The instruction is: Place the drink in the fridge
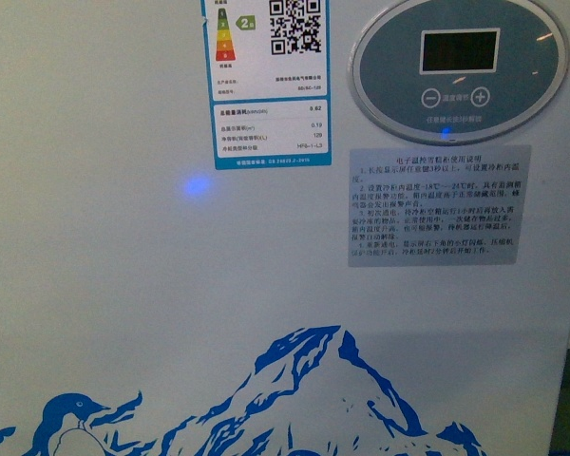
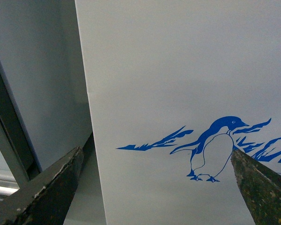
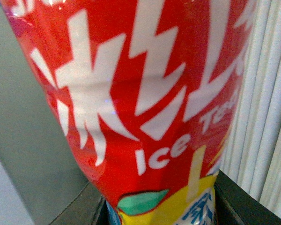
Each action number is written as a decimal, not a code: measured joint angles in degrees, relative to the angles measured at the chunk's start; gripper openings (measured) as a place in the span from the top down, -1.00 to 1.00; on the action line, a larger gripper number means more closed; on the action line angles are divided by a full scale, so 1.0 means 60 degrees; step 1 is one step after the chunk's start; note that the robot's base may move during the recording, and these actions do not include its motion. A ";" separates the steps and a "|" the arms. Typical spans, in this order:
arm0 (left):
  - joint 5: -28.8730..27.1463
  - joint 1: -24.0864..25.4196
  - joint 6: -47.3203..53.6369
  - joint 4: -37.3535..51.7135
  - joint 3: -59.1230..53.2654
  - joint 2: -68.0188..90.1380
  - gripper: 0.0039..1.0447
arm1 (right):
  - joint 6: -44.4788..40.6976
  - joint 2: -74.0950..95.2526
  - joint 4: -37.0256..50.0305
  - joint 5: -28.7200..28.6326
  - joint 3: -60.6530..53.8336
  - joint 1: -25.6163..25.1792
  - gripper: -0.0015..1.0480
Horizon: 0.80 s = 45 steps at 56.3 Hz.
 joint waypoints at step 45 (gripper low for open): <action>0.0000 0.0000 0.0000 0.0000 -0.0004 0.0000 -0.85 | -0.0281 -0.0131 0.0306 0.0499 -0.0117 0.0339 0.22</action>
